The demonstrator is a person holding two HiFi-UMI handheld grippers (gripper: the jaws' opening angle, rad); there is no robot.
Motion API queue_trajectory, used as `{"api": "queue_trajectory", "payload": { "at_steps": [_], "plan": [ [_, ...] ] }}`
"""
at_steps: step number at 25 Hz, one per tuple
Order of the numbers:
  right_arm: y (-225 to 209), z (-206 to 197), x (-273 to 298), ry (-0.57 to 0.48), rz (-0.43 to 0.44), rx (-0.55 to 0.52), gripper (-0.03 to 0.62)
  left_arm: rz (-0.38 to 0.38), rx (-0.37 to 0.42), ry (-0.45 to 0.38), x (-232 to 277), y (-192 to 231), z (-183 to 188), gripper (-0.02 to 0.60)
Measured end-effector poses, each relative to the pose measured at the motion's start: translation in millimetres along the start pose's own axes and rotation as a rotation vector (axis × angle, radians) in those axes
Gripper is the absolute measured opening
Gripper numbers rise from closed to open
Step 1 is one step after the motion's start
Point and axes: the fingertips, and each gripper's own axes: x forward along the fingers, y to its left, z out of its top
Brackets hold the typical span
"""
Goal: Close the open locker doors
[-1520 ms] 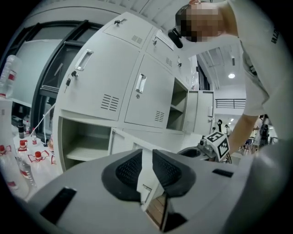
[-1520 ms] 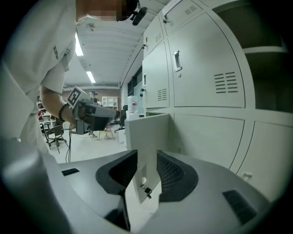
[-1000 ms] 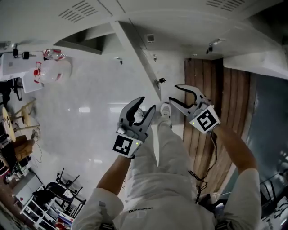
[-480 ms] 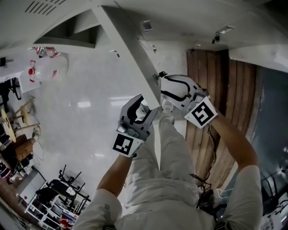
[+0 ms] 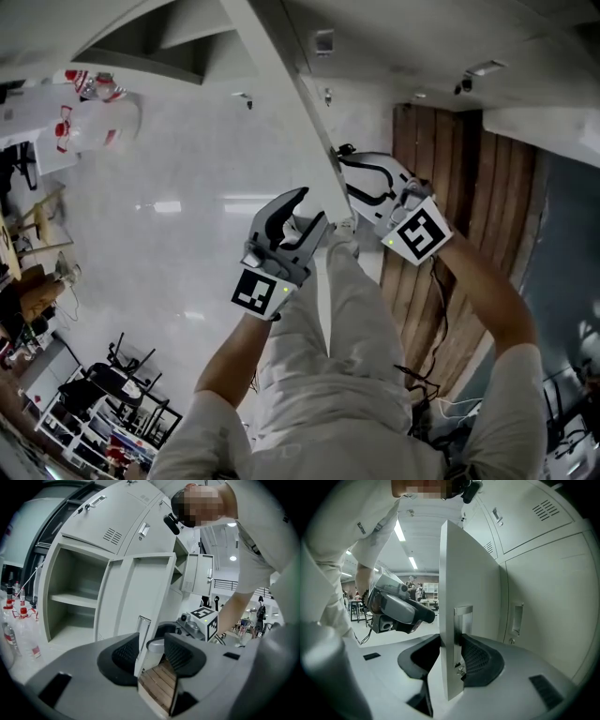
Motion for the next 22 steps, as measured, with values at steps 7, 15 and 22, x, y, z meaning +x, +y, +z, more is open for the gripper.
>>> {"api": "queue_trajectory", "payload": {
  "at_steps": [7,15,22],
  "plan": [
    [10,1,13,0.010,0.008,0.018,0.147,0.035,-0.022,-0.017,-11,2,0,0.162],
    [27,6,43,0.041,0.029,-0.008,0.141,0.105,-0.034,-0.052,-43,28,1,0.160],
    [43,23,99,0.010,0.043,-0.006,0.121,0.202,-0.071,-0.092,-87,76,-7,0.158]
  ]
}}
